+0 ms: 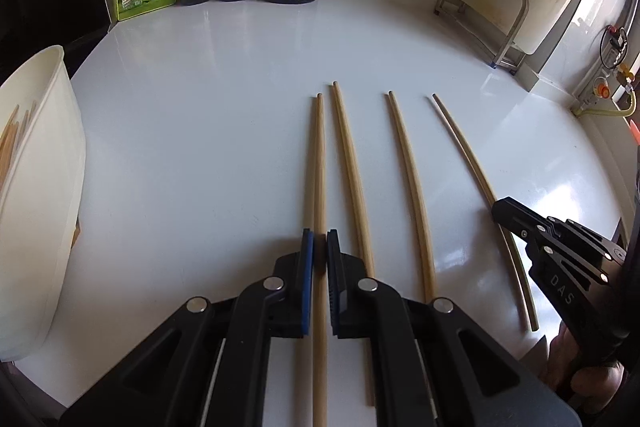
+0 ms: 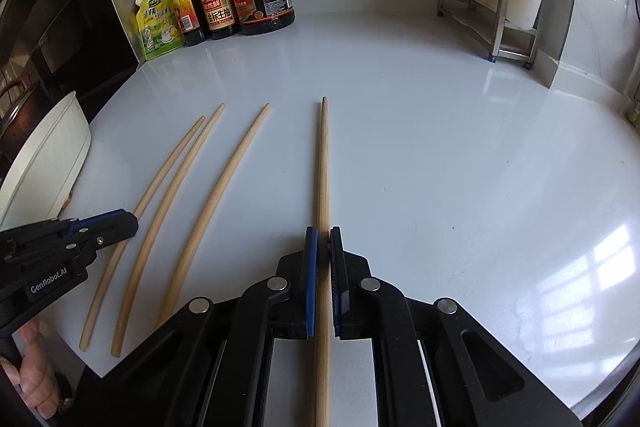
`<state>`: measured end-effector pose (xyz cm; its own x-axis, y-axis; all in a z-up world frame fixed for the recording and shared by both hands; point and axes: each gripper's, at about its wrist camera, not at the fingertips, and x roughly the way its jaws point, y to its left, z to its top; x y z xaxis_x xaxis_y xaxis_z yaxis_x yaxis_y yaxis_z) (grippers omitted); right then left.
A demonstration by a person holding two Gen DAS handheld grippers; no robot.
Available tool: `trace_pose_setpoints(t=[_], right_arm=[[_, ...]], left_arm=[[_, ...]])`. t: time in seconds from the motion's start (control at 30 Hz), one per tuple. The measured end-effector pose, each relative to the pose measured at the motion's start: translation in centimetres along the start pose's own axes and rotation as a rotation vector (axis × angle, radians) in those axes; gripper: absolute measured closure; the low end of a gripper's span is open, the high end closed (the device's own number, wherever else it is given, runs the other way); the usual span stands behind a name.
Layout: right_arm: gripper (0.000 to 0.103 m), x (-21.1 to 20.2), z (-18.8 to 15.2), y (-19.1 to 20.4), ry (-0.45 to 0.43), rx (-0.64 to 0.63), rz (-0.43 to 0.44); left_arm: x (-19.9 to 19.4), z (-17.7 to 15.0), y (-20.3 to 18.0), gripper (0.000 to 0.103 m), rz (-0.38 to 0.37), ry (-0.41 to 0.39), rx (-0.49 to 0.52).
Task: Organize utensils
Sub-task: 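Carry both held chopsticks over the white basin of water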
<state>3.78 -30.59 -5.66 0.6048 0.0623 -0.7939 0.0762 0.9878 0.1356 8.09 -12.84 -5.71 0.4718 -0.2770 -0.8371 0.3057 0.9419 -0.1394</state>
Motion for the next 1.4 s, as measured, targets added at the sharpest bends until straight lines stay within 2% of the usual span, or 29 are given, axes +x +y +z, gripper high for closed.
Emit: trace_pose_setpoints(t=[0.17,0.3,0.43,0.53,0.77,0.87,0.97,1.03,1.23,1.4], right_arm=[[0.097,-1.0,0.1,0.3,-0.017,0.026,0.015],[0.097,-2.8,0.2,1.6,-0.060,0.045,0.045],[0.097,-4.3,1.0,4.2,-0.102,0.040,0.091],[0.097,-5.2,2.1,6.9,-0.126,0.014,0.130],[0.097,-5.9,5.1,14.8,-0.164,-0.081,0.215],[0.097,-5.6,6.9,18.6,-0.164,-0.110,0.269],[0.097,-4.9,8.4,22.5,-0.153,-0.134,0.322],[0.097,-3.9,9.0,25.3,-0.136,-0.167,0.345],[0.097,0.2,9.4,32.7,-0.021,-0.245,0.383],[0.097,2.6,8.7,35.9,0.052,-0.280,0.379]], left_arm=[[-2.0,-0.1,0.5,0.096,-0.014,-0.019,-0.008],[-4.3,0.0,1.2,0.096,0.014,-0.072,0.001],[-6.7,0.2,2.4,0.096,0.007,-0.120,-0.006],[-8.9,0.3,3.8,0.096,0.015,-0.167,-0.009],[-13.4,0.8,9.5,0.096,0.037,-0.265,-0.069],[-15.4,1.4,13.0,0.096,0.045,-0.300,-0.113],[-16.8,1.8,16.8,0.096,0.100,-0.329,-0.164],[-16.9,1.8,19.4,0.096,0.132,-0.313,-0.193],[-15.5,0.7,26.2,0.096,0.150,-0.247,-0.314],[-13.3,0.5,28.9,0.096,0.122,-0.196,-0.364]])
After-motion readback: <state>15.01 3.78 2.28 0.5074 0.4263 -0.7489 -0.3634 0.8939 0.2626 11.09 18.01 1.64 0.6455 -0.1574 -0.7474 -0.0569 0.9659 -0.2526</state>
